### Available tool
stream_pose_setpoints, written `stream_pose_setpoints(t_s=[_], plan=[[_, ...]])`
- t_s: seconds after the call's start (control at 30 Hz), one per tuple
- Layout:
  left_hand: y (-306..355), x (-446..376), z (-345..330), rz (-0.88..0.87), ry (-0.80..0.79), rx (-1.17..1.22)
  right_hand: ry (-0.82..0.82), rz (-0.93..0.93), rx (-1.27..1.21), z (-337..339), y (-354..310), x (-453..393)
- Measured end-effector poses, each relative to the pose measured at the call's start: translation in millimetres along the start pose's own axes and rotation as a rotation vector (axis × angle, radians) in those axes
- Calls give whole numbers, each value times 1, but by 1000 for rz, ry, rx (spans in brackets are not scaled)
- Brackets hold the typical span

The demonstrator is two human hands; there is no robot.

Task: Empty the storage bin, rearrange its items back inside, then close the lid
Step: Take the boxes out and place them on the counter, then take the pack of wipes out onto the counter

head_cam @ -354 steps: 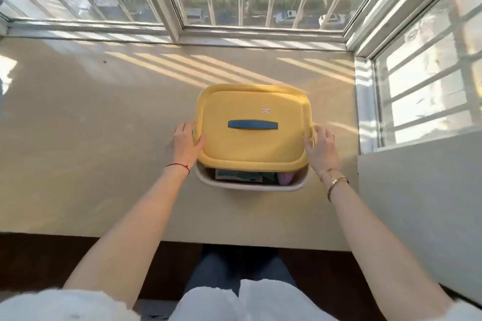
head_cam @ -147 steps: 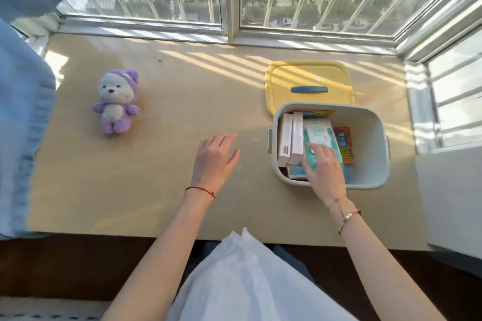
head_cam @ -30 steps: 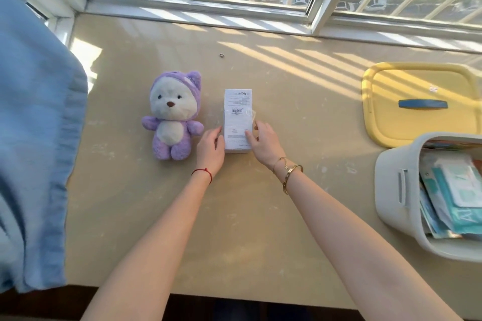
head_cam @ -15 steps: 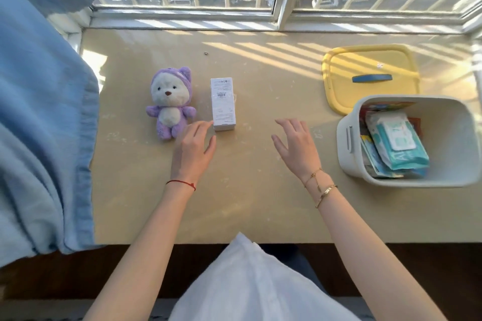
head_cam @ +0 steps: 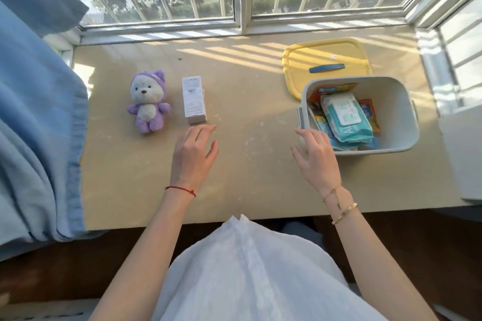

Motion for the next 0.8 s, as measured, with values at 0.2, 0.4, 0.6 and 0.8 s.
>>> stream_pose_setpoints(t_s=[0.2, 0.4, 0.6, 0.8], plan=[[87, -6, -39, 14, 14, -46, 15, -48, -8, 52, 91, 4], [175, -25, -89, 75, 4, -19, -31, -87, 45, 89, 186, -17], [229, -62, -143, 111, -12, 25, -99, -87, 41, 95, 243, -63], [242, -105, -215, 169, -94, 87, -163, -127, 19, 69, 276, -115]])
Point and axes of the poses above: each hand's wrist, its own x-axis away from the middle knuckle, its own z-axis out of the back of the hand, y = z × x, the point moved 5 cm from there along -x, towards the middle knuckle, and after that the axes turned 8 degrees about -z, right-handed, at the moved point
